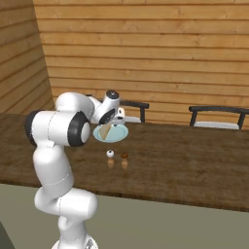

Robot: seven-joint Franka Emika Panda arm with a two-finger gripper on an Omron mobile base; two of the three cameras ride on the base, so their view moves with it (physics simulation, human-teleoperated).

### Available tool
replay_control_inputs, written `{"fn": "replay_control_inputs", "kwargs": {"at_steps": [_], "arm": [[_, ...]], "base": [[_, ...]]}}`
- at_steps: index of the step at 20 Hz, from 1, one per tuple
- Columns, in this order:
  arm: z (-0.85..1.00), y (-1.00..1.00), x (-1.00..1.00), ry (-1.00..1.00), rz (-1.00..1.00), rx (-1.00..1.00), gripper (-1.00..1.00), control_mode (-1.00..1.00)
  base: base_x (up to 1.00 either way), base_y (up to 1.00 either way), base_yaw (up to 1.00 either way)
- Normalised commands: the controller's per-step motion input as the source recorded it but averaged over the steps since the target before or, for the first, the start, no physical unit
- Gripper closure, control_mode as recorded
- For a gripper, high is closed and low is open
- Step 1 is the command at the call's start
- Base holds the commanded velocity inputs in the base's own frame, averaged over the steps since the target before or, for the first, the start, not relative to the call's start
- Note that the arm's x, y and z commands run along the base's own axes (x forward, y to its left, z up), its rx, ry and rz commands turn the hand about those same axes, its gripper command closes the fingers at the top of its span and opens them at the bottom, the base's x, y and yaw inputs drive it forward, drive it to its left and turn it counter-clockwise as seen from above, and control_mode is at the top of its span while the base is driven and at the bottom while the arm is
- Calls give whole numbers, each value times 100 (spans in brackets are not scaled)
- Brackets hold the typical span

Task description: Start the toaster. Once the lever pops up, take the bread to the plate on the dining counter.

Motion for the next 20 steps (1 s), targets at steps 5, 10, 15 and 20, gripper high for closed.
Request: {"fn": "replay_control_inputs", "kwargs": {"at_steps": [5,10,15,20], "arm": [[23,0,0,-3,-5,-13,-100,-100],[28,0,0,0,-6,-10,-100,-100],[12,0,0,-1,-7,-7,-100,-100],[24,0,-44,0,-2,-1,-100,-100]], "base": [[0,0,0],[0,0,0],[0,0,0],[0,0,0]]}}
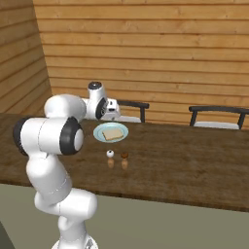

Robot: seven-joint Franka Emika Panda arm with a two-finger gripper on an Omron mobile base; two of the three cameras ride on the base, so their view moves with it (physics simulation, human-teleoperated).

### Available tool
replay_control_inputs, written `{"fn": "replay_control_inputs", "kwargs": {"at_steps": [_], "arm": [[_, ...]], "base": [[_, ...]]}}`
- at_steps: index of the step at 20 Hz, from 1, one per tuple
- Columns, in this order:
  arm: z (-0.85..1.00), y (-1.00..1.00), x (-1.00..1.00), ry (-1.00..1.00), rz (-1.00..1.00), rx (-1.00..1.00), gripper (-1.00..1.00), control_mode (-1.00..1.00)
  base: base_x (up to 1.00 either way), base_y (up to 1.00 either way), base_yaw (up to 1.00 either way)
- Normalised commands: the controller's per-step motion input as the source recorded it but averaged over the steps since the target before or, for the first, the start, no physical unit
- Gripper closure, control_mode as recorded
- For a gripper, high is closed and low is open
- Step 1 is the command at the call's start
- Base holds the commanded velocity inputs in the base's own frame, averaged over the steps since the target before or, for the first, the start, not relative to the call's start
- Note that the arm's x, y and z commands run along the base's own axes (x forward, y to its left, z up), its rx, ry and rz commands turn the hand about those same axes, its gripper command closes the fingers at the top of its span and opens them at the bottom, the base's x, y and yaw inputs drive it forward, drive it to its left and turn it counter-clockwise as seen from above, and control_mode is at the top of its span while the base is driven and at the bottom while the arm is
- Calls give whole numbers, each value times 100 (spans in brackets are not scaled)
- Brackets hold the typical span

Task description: Start the toaster. Once the lever pops up, take the bread to the plate on the dining counter.

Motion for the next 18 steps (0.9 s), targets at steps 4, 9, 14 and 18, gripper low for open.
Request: {"fn": "replay_control_inputs", "kwargs": {"at_steps": [4,9,14,18], "arm": [[28,-1,-91,0,0,0,-100,-100],[52,-6,-81,0,0,0,-100,-100],[94,0,-91,0,0,0,-100,-100],[100,0,-99,0,0,0,-100,-100]], "base": [[0,0,0],[0,0,0],[0,0,0],[0,0,0]]}}
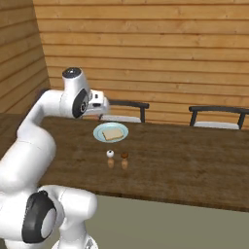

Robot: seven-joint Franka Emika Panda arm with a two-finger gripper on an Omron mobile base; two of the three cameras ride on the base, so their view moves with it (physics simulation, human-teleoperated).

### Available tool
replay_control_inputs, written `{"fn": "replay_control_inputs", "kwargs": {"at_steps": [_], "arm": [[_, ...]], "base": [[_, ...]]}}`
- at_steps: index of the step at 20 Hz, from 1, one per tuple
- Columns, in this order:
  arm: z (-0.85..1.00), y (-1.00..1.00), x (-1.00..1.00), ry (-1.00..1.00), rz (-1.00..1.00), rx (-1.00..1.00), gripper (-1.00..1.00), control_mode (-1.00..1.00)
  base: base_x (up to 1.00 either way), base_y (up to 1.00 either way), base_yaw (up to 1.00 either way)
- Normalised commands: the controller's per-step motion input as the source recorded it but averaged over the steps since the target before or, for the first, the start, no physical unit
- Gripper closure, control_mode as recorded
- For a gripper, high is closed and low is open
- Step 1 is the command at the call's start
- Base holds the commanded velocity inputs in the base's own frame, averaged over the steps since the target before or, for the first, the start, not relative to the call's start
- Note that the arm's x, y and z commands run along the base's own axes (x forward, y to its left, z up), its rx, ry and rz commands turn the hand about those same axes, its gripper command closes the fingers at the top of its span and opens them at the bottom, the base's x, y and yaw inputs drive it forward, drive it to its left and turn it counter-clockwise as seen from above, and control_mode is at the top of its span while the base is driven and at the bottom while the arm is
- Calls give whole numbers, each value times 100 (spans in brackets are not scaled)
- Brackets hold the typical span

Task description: Start the toaster. Once the lever pops up, take the bread to the plate on the dining counter.

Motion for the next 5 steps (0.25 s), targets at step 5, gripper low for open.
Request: {"fn": "replay_control_inputs", "kwargs": {"at_steps": [5], "arm": [[28,-4,-96,0,3,1,-100,-100]], "base": [[0,0,0]]}}
